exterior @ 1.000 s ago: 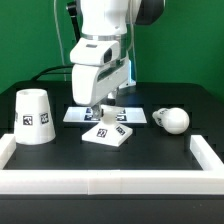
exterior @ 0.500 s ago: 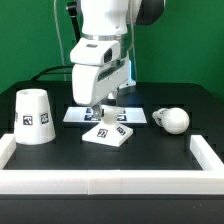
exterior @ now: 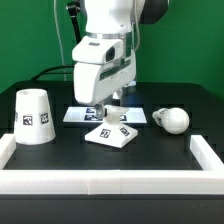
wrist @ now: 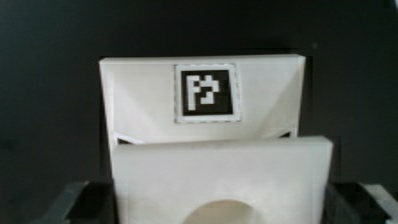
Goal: Assemble lamp
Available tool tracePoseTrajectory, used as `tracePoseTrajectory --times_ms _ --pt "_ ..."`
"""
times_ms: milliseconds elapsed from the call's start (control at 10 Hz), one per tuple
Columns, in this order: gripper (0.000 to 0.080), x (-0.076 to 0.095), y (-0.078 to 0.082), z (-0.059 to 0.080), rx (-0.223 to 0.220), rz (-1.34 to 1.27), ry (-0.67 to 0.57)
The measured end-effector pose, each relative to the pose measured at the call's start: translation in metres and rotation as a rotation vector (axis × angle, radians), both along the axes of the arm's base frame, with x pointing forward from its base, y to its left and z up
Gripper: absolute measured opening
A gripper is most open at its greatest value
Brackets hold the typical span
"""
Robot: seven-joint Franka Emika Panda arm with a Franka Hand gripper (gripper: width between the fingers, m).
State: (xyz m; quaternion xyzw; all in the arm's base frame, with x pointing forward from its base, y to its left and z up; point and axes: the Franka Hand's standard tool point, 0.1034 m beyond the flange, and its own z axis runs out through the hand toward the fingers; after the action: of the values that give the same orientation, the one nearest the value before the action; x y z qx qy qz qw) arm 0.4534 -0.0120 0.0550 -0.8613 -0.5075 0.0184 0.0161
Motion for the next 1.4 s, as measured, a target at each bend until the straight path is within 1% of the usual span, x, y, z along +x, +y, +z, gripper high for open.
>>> tracePoseTrajectory --times_ms 100,200,500,600,700,800,1200,1300,1400 --pt "0.0534 0.01 0.004 -0.002 0.001 -0.006 -0.004" --pt "0.0535 0.021 0.007 -0.002 0.002 -0.011 -0.012" --pt "0.0535 0.054 0.022 0.0 0.008 -0.07 -0.043" --pt "0.0535 0.07 0.029 0.0 0.01 -0.14 -0.057" --pt "0.0535 0.08 0.037 0.001 0.013 -0.227 -0.066" --pt "0.0535 0.086 0.043 0.001 0.015 -0.312 -0.072" --pt "0.0535 0.085 0.043 0.001 0.018 -0.549 -0.064" --pt "0.0535 0.085 0.045 0.001 0.024 -0.673 -0.057" --pt "0.0535 0.084 0.054 0.0 0.023 -0.781 -0.05"
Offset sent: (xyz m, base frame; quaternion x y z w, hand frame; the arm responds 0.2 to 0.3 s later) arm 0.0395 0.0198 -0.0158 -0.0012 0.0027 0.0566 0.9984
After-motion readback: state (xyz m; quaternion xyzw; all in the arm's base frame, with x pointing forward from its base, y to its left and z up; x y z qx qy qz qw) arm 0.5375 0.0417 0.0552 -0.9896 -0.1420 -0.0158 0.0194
